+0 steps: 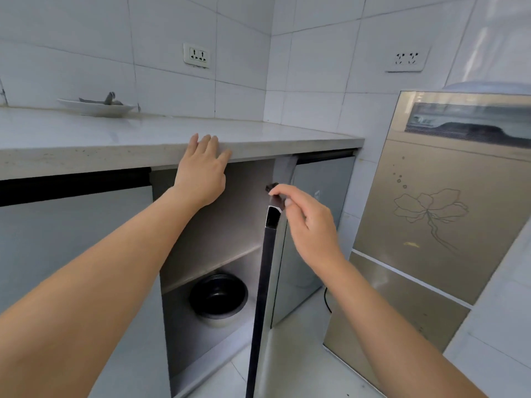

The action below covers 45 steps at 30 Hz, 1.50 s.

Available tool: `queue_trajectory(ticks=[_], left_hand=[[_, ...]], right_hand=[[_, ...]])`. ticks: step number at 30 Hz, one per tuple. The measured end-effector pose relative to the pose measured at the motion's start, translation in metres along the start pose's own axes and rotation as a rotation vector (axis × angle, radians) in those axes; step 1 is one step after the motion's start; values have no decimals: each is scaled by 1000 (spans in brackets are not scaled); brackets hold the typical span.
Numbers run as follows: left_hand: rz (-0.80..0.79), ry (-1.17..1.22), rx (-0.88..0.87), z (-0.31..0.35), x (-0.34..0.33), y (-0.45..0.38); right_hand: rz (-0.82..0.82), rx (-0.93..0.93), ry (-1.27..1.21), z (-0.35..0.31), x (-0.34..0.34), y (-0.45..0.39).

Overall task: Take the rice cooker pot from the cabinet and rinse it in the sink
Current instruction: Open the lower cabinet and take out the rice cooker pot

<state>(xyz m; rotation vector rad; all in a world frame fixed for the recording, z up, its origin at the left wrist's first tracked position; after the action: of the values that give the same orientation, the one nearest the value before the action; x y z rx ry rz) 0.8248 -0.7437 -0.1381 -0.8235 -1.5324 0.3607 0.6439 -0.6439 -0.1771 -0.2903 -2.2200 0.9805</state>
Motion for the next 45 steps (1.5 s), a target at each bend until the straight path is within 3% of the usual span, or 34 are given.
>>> queue_trajectory(ticks=[6, 12, 19, 25, 32, 36, 45], left_hand=[[-138, 1, -26, 22, -21, -32], [-74, 27, 38, 37, -31, -40], [-35, 59, 35, 48, -42, -49], [1, 79, 22, 52, -42, -50], [19, 123, -14, 44, -50, -48], [61, 148, 2, 45, -49, -50], [68, 157, -39, 39, -51, -49]], right_hand=[[-98, -150, -8, 17, 50, 2], [-273, -358, -39, 30, 94, 4], [-513, -497, 164, 24, 113, -13], [-490, -377, 856, 12, 103, -16], [-384, -486, 1371, 51, 85, -4], [-268, -504, 1404, 85, 94, -2], [-185, -407, 1365, 128, 114, -6]])
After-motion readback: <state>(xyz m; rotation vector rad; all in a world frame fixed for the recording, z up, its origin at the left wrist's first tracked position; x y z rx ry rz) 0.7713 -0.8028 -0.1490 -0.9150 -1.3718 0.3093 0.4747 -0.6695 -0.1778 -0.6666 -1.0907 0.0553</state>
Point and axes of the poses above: each hand's wrist, its own y-axis away from the middle knuckle, its own x-axis out of the back of the hand, z = x × y, the point moved 5 cm from there along -y, towards the middle knuckle, and after that the axes turned 8 degrees about y, right-handed, at the moved point
